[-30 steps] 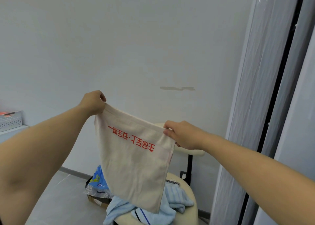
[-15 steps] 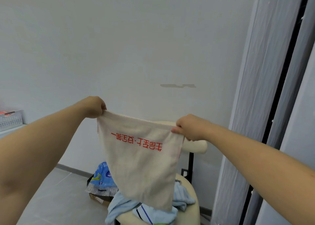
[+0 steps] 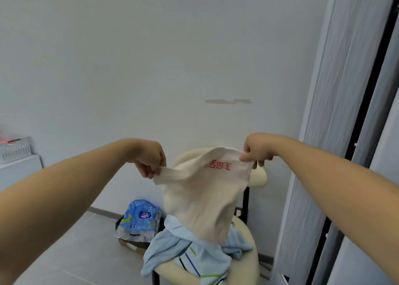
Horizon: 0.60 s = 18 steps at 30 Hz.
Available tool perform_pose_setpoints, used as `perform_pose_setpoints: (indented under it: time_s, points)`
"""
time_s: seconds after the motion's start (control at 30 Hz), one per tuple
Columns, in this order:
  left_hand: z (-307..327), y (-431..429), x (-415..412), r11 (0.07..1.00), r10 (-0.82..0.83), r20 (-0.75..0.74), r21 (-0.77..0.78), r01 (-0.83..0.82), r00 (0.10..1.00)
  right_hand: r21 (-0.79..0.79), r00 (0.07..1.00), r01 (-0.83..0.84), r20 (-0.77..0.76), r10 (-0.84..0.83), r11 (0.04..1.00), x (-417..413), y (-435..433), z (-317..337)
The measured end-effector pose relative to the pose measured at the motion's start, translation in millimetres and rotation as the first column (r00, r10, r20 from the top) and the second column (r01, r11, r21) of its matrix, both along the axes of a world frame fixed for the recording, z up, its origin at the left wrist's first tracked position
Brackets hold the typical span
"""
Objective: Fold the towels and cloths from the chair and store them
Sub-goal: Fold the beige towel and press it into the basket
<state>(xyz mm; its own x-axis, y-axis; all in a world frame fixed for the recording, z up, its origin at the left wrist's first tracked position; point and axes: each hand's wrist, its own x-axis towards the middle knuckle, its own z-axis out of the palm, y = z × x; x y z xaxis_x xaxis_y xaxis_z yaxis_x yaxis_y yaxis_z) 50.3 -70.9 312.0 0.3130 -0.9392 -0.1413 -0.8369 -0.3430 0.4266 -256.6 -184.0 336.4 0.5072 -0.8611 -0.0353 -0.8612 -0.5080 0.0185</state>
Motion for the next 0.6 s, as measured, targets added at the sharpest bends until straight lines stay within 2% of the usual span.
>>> perform_pose_setpoints:
  time_s: [0.03, 0.07, 0.1, 0.13, 0.17, 0.2, 0.23, 0.27, 0.3, 0.33, 0.4, 0.43, 0.47, 0.5, 0.53, 0.6]
  points:
    - [-2, -2, -2, 1.0, 0.019, -0.05, -0.018, -0.02, 0.999, 0.04, 1.0, -0.01, -0.01, 0.01, 0.999, 2, 1, 1]
    - [-3, -6, 0, 0.986, 0.076, -0.036, -0.149, -0.08, 0.997, -0.002, 1.0, -0.017, -0.021, 0.017, 1.0, 3, 2, 2]
    - [-4, -12, 6, 0.942, 0.152, 0.041, -0.308, -0.132, 0.988, -0.082, 1.0, -0.01, -0.02, 0.009, 0.997, 3, 5, 5]
    - [-3, -13, 6, 0.921, 0.213, 0.114, -0.354, -0.16, 0.97, -0.108, 1.0, -0.012, -0.029, 0.009, 0.994, 3, 6, 6]
    - [-3, -12, 1, 0.952, 0.178, 0.126, -0.275, -0.138, 0.976, -0.061, 0.999, -0.006, -0.036, 0.004, 0.998, 5, 6, 5]
    - [-2, -9, -5, 0.994, 0.055, 0.045, -0.101, -0.05, 0.998, -0.003, 1.0, 0.002, -0.017, -0.003, 1.0, 7, 4, 4]
    - [-1, -8, -9, 0.995, -0.047, -0.086, 0.082, 0.054, 0.995, -0.017, 1.0, 0.023, 0.008, -0.022, 1.0, 7, 3, 3]
    - [1, -5, -12, 0.986, -0.079, -0.172, 0.134, 0.103, 0.982, -0.098, 0.999, 0.044, 0.022, -0.042, 0.994, 7, 1, 4]
    - [3, -7, -12, 0.986, -0.04, -0.175, 0.153, 0.068, 0.984, -0.16, 0.998, 0.066, 0.014, -0.064, 0.985, 5, 1, 5]
    - [6, -7, -14, 0.994, 0.029, -0.011, 0.104, -0.027, 1.0, -0.133, 0.998, 0.066, -0.007, -0.068, 0.989, 5, 0, 6]
    - [7, -9, -16, 0.986, 0.141, 0.294, -0.13, -0.107, 0.945, 0.03, 0.999, 0.04, 0.017, -0.041, 0.999, 7, 1, 5]
    - [6, -11, -19, 0.987, 0.129, 0.329, -0.137, -0.088, 0.936, -0.003, 0.999, 0.032, 0.039, -0.031, 0.999, 7, 0, 5]
    - [4, -14, -24, 0.995, 0.079, 0.26, -0.082, -0.059, 0.962, -0.081, 0.998, 0.04, 0.047, -0.036, 0.996, 6, -2, 5]
    - [0, -16, -27, 0.997, 0.04, 0.141, 0.053, -0.048, 0.989, -0.108, 0.998, 0.05, 0.028, -0.048, 0.993, 6, -2, 6]
    - [0, -12, -31, 0.988, 0.045, 0.066, 0.145, -0.054, 0.997, -0.082, 0.999, 0.051, 0.011, -0.05, 0.995, 6, -4, 5]
    - [5, -9, -31, 0.989, 0.123, 0.158, 0.061, -0.134, 0.98, -0.067, 0.998, 0.067, 0.002, -0.067, 0.995, 4, -6, 4]
